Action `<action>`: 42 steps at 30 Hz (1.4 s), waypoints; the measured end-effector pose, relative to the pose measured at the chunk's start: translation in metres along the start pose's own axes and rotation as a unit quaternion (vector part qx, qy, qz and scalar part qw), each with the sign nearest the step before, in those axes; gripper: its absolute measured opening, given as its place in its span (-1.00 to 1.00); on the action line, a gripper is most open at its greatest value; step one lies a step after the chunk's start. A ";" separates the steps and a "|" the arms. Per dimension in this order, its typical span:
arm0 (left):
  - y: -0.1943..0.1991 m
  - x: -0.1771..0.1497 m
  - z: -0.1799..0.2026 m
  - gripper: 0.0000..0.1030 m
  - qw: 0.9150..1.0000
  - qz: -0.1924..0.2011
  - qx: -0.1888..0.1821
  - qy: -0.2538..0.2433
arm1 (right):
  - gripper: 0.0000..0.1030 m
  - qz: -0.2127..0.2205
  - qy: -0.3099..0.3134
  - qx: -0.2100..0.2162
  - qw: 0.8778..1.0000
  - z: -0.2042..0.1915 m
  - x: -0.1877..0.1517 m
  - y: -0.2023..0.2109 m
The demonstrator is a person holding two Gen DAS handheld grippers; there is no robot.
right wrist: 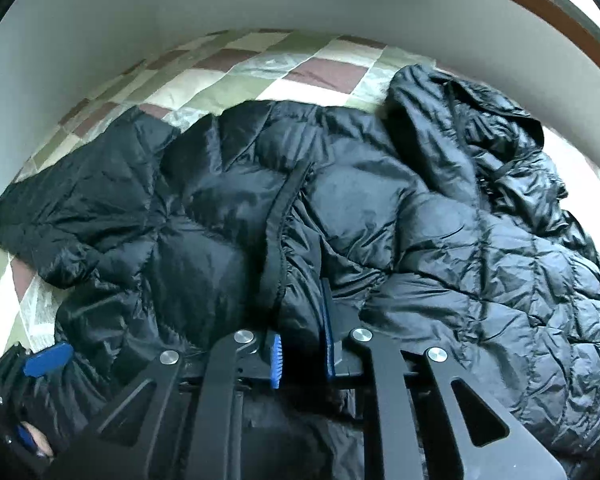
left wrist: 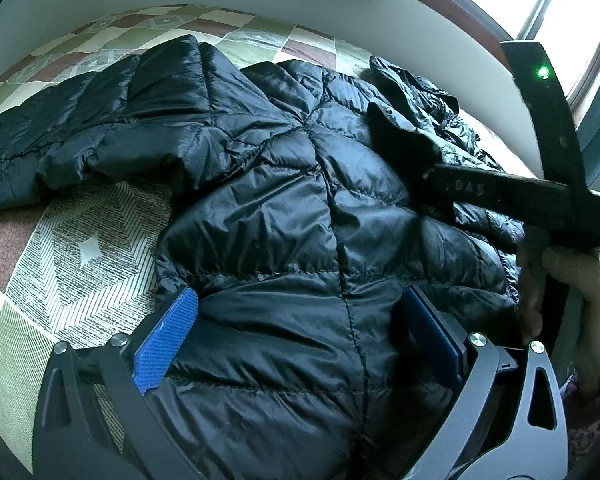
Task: Fold large clothes
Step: 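Grasp the jacket side edge with the right tool and fold it toward the zipper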
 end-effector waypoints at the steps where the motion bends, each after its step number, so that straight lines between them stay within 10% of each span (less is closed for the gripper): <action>1: 0.000 0.000 0.000 0.96 1.000 0.000 0.000 0.000 | -0.70 -0.002 0.006 0.004 1.000 0.000 -0.001 -0.001; 5: 0.000 0.000 0.000 0.96 1.000 0.001 -0.001 0.001 | -0.45 0.008 -0.005 0.057 0.998 0.012 -0.007 0.013; 9: 0.000 0.001 0.000 0.96 1.000 0.000 -0.002 0.002 | 0.20 0.051 -0.048 0.073 0.995 0.053 -0.026 0.056; 13: 0.000 0.001 0.001 0.96 1.000 0.000 -0.001 0.002 | 0.24 0.103 -0.133 0.054 0.984 0.139 -0.065 0.112; 18: 0.000 0.001 0.001 0.96 1.000 0.000 -0.001 0.002 | 0.35 0.144 -0.317 -0.057 0.936 0.289 -0.148 0.160; 22: -0.001 0.001 0.000 0.96 1.000 0.000 -0.004 0.005 | 0.35 0.109 -0.409 -0.008 0.906 0.364 -0.190 0.126; 24: 0.000 0.001 -0.001 0.96 1.000 0.001 -0.008 0.008 | 0.32 0.109 -0.430 0.041 0.895 0.381 -0.197 0.106; 28: 0.002 0.001 -0.004 0.96 1.000 0.002 -0.017 0.015 | -0.50 0.093 -0.442 0.077 0.889 0.391 -0.200 0.079; 31: 0.001 0.001 -0.004 0.96 1.000 0.001 -0.015 0.014 | -0.60 0.096 -0.461 0.079 0.879 0.400 -0.205 0.069; 38: 0.000 0.001 -0.003 0.96 1.000 0.000 -0.007 0.008 | -0.51 0.098 -0.452 0.109 0.880 0.403 -0.213 0.077; 42: 0.000 0.001 -0.004 0.96 1.000 0.001 -0.010 0.010 | 0.05 0.102 -0.438 0.115 0.886 0.392 -0.222 0.094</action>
Point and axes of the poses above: each gripper's, at about its wrist camera, not at the fingertips, and y roughly against the way its jaws point, z to its right, x to its top, the point moved 2 cm from there along -y, roughly the way its jaws point, and after that the axes turned 7 degrees about y, right-handed, at the moved point
